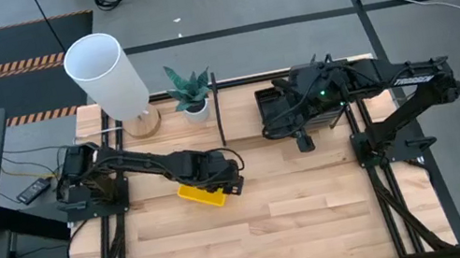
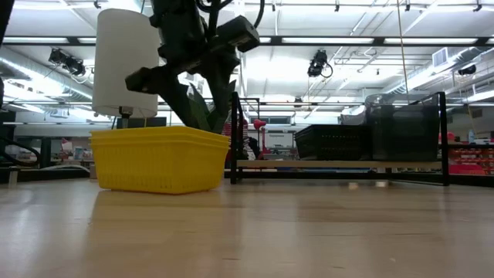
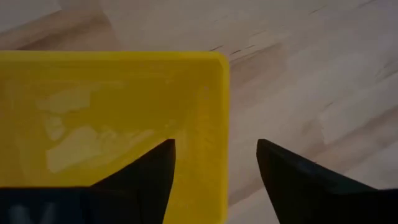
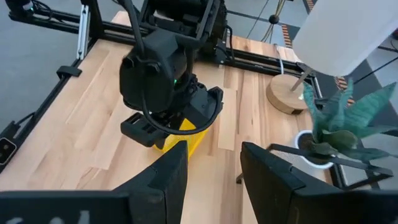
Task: Stack baskets on shelf by color
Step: Put the stacked yellow basket on the shelf
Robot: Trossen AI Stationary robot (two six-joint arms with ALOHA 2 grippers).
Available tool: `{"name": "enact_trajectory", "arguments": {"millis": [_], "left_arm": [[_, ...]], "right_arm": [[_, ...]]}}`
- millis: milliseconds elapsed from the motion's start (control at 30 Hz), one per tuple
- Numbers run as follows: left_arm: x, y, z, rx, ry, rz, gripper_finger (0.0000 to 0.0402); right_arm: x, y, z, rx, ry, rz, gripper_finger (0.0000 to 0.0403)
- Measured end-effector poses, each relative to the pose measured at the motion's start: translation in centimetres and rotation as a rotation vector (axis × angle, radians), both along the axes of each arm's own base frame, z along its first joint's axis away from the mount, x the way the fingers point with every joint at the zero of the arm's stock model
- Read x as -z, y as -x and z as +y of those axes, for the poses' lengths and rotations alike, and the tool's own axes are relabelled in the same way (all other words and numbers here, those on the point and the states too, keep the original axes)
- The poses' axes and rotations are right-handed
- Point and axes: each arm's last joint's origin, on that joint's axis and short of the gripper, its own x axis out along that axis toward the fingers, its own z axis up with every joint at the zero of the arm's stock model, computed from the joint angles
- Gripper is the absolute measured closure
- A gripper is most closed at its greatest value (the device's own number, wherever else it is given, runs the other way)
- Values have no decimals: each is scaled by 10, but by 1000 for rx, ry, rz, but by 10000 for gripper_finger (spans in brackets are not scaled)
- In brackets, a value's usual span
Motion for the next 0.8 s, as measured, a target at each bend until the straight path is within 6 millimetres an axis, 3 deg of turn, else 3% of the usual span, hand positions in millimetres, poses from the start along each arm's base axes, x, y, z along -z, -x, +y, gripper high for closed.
{"name": "enact_trajectory", "arguments": {"millis": [300,500,633,800], "left_arm": [[25,-6,-14,27,-36,70,202],[46,-10,-18,110,-44,132,239],[55,-13,-20,211,-34,151,280],[56,-14,-21,238,-18,148,360]], "right_arm": [[27,-14,6,-50,-76,-20,249],[29,-18,10,-58,-90,-60,249],[28,-18,10,-47,-110,-69,249],[28,-18,10,-36,-129,-68,249]]}}
